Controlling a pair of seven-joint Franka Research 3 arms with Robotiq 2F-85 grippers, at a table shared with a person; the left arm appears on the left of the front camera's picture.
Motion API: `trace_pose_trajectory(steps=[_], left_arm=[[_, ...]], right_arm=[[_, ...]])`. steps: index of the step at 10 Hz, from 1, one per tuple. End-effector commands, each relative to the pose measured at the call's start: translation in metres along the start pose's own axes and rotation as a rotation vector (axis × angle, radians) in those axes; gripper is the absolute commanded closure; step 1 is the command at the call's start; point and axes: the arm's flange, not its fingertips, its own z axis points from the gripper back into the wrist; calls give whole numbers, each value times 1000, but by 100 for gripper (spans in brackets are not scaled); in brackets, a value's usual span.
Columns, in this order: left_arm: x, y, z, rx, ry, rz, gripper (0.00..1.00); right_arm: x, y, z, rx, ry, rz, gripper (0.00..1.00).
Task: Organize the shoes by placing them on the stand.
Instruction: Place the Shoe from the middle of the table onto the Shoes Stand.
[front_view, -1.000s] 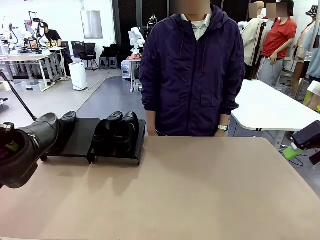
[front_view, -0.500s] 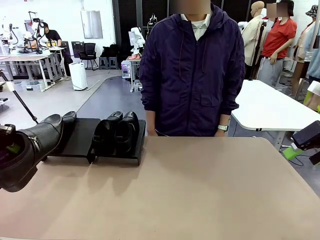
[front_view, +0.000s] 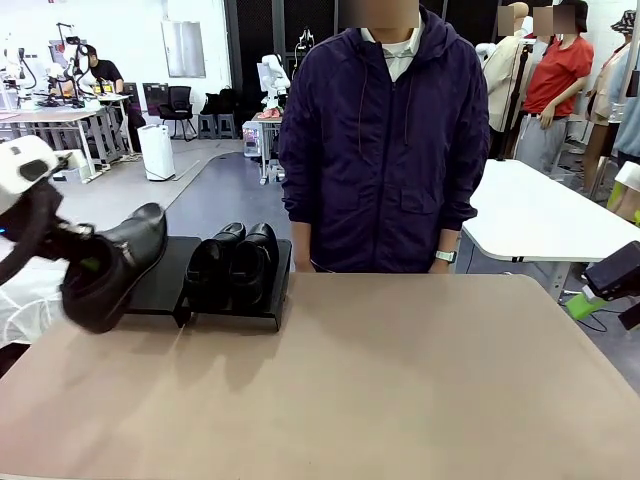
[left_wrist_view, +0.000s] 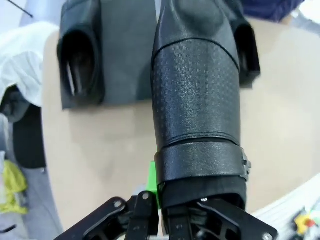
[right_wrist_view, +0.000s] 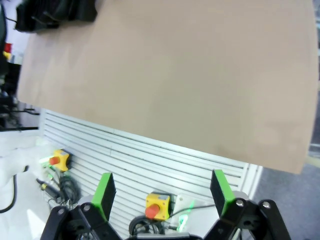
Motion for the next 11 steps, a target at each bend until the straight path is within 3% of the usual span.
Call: trace_pose_trajectory(steps=[1,5,7,11], left_arm=[[56,21,-40,-38,-31,38,100],[94,38,-95,19,-91,42,100],[95,49,-122,79,-131,-18,100],[96,63,-154,88,-221,28,100]], right_arm=[[-2,-1,-3,7,1,1,0],[-2,-1,-3,7,1,1,0],[-2,-1,-3,7,1,1,0],[-2,-1,-3,7,1,1,0]])
